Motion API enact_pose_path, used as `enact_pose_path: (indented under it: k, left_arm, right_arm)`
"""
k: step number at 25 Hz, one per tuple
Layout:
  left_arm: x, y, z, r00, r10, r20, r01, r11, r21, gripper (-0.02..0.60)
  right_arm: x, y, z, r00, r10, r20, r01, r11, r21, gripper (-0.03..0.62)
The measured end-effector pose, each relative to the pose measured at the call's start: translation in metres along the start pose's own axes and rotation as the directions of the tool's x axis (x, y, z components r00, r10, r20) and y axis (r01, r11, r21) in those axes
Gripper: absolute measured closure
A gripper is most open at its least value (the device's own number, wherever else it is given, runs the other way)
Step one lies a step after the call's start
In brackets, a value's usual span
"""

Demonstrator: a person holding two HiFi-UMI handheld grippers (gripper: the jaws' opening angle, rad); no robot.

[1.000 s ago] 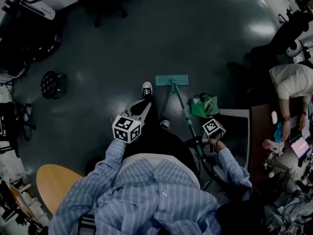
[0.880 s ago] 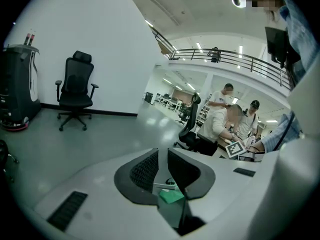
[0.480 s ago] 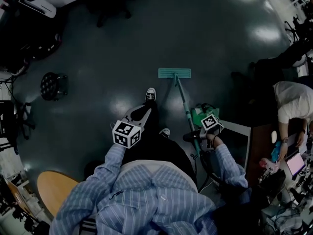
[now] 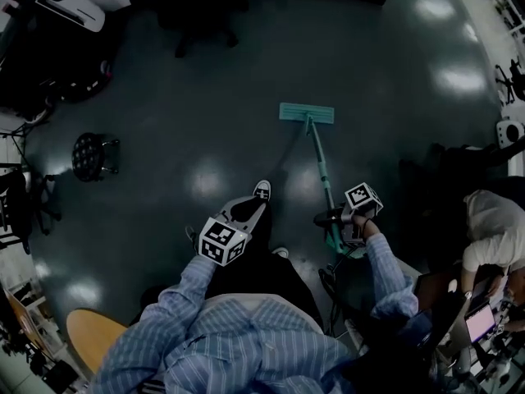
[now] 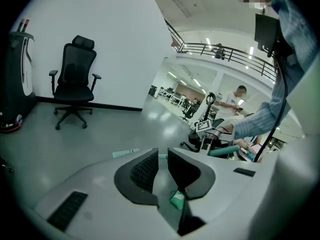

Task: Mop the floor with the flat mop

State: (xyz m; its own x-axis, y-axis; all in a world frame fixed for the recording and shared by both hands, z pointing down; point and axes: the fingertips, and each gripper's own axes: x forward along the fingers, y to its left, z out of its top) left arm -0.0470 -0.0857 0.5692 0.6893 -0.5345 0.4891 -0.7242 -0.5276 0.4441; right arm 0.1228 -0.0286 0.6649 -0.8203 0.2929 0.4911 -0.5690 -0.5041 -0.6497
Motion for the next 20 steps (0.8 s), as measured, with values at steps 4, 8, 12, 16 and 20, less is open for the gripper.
enact_pose_path:
  k: [4, 8, 12, 16, 20]
  left_arm:
    - [0.029, 0.036, 0.029, 1.000, -0.009, -0.004, 0.009, 1.000, -0.011, 0.520]
    - [0.052, 0.080, 0.050, 1.000, 0.005, -0.010, -0.006, 0.999, -0.043, 0.520]
    - [0.065, 0.126, 0.074, 0.999, 0.033, 0.000, -0.033, 0.996, -0.086, 0.520]
    - [0.072, 0.156, 0.060, 0.995, 0.099, 0.024, -0.095, 0.988, -0.125, 0.520]
    - [0.067, 0.181, 0.038, 0.986, 0.162, 0.028, -0.155, 0.975, -0.159, 0.520]
  right_arm:
    - [-0.009, 0.044, 0.082, 1.000, -0.010, 0.011, 0.010, 1.000, -0.012, 0.563]
    - [-0.008, 0.084, 0.168, 0.999, -0.024, 0.037, 0.025, 0.999, -0.021, 0.563]
    - [-0.008, 0.132, 0.249, 0.997, -0.056, 0.046, 0.058, 0.998, -0.034, 0.563]
    - [-0.009, 0.153, 0.323, 0.993, -0.033, 0.112, 0.037, 0.998, -0.041, 0.563]
    - [-0.012, 0.177, 0.385, 0.982, 0.016, 0.191, -0.009, 0.999, -0.035, 0.563]
